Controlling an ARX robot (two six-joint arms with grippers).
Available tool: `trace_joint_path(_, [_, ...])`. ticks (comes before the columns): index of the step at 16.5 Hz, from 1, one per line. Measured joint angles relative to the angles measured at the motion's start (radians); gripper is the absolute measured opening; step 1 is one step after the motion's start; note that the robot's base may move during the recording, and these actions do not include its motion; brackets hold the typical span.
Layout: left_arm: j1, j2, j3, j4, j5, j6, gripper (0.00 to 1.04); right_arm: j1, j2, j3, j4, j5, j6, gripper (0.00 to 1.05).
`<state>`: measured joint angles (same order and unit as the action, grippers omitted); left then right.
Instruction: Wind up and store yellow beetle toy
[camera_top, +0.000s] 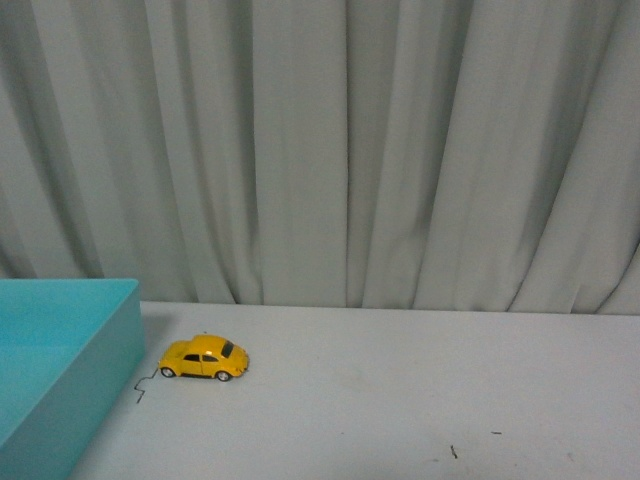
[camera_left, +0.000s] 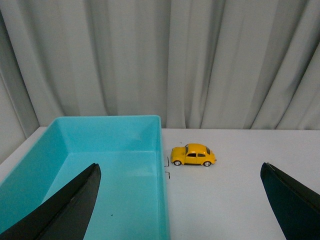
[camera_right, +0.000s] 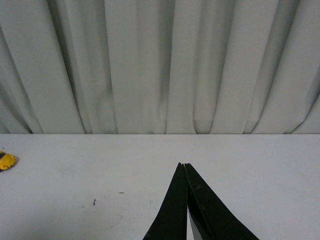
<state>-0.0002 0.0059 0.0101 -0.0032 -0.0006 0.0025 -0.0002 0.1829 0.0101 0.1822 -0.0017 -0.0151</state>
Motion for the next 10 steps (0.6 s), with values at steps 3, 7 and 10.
trace_joint_path(3, [0.000, 0.000, 0.000, -0.001, 0.000, 0.000, 0.98, 0.000, -0.182, 0.001, -0.177, 0.000, 0.000, 0.02])
trace_joint_path(7, [0.000, 0.000, 0.000, 0.000, 0.000, 0.000, 0.98, 0.000, -0.180, 0.001, -0.186, 0.002, 0.000, 0.12])
trace_joint_path(10, [0.000, 0.000, 0.000, 0.000, 0.000, 0.000, 0.98, 0.000, -0.180, 0.001, -0.186, 0.002, 0.000, 0.51])
